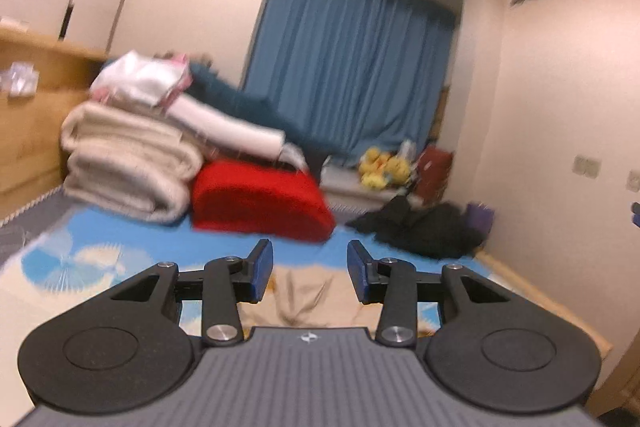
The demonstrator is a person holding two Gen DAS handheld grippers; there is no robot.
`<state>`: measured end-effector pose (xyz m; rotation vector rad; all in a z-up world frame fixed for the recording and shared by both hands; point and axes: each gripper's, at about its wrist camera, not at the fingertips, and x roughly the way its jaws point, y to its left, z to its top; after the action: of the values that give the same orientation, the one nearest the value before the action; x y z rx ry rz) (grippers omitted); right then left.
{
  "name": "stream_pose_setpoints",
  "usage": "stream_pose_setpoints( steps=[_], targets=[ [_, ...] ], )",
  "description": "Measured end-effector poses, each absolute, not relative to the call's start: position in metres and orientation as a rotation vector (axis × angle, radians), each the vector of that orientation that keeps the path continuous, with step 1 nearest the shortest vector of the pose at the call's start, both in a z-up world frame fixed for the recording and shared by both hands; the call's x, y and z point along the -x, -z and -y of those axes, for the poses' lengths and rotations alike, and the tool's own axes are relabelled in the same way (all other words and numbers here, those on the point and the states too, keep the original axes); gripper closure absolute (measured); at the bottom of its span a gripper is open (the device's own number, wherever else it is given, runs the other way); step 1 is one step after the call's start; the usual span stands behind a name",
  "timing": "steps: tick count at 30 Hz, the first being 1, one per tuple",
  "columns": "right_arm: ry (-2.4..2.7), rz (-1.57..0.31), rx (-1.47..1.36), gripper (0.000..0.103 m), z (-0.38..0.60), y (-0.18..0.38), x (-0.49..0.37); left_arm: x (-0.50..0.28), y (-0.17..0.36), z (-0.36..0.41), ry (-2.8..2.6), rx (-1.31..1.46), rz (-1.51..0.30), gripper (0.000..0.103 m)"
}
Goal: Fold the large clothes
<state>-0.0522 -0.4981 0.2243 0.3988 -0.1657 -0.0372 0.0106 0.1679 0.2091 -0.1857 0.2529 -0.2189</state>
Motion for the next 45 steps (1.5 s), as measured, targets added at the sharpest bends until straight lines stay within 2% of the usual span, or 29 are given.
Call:
stream_pose_setpoints(
  steps=[7, 11, 13, 18, 23, 24, 25, 26, 27, 28, 31, 32, 37, 38, 41, 43, 45],
  targets=[
    [0.116, -0.225, -0.437, 0.062, 0.472, -0.079, -0.008, -0.057, -0.048, -0.146, 0.062, 0.197, -0.470, 0.058],
    [0.157, -0.492, -0.452, 0.062, 0.453, 0.007, -0.035, -0.095, 0.023, -0.148, -0.044, 0.144, -0.796, 0.058],
    [0.161, -0.636, -0.462, 0.062, 0.445, 0.033, -0.050, -0.104, 0.039, -0.154, -0.058, 0.154, -0.861, 0.058],
    [0.210, -0.845, -0.498, 0.062, 0.446, 0.078, -0.067, -0.113, 0.068, -0.182, -0.169, 0.264, -0.981, 0.052],
    [0.228, -0.979, -0.485, 0.062, 0.438, 0.102, -0.066, -0.121, 0.090, -0.196, -0.197, 0.293, -1.108, 0.054],
    [0.230, -0.997, -0.472, 0.062, 0.438, 0.110, -0.068, -0.122, 0.091, -0.195, -0.195, 0.270, -1.105, 0.060],
    [0.232, -1.011, -0.465, 0.062, 0.437, 0.110, -0.068, -0.122, 0.090, -0.192, -0.189, 0.235, -1.102, 0.088],
    [0.232, -1.020, -0.466, 0.062, 0.437, 0.110, -0.066, -0.121, 0.088, -0.190, -0.172, 0.209, -1.104, 0.099],
    [0.230, -1.022, -0.469, 0.062, 0.436, 0.109, -0.064, -0.119, 0.085, -0.190, -0.162, 0.206, -1.090, 0.100],
    [0.228, -1.022, -0.470, 0.064, 0.436, 0.108, -0.062, -0.118, 0.082, -0.190, -0.161, 0.205, -1.074, 0.100],
    [0.201, -1.000, -0.474, 0.100, 0.434, 0.106, -0.060, -0.106, 0.068, -0.191, -0.152, 0.219, -1.015, 0.100],
    [0.196, -0.976, -0.466, 0.102, 0.433, 0.101, -0.058, -0.103, 0.066, -0.194, -0.147, 0.241, -1.011, 0.100],
    [0.206, -0.969, -0.479, 0.100, 0.433, 0.096, -0.053, -0.102, 0.084, -0.205, -0.166, 0.359, -1.112, 0.089],
    [0.215, -0.987, -0.486, 0.092, 0.434, 0.099, -0.053, -0.101, 0.085, -0.205, -0.168, 0.354, -1.119, 0.088],
    [0.243, -1.047, -0.476, 0.081, 0.432, 0.109, -0.055, -0.105, 0.087, -0.199, -0.156, 0.317, -1.117, 0.078],
    [0.240, -1.052, -0.461, 0.081, 0.430, 0.110, -0.056, -0.107, 0.089, -0.196, -0.157, 0.298, -1.115, 0.073],
    [0.238, -1.052, -0.451, 0.081, 0.429, 0.109, -0.055, -0.109, 0.090, -0.192, -0.159, 0.280, -1.115, 0.072]
  ],
)
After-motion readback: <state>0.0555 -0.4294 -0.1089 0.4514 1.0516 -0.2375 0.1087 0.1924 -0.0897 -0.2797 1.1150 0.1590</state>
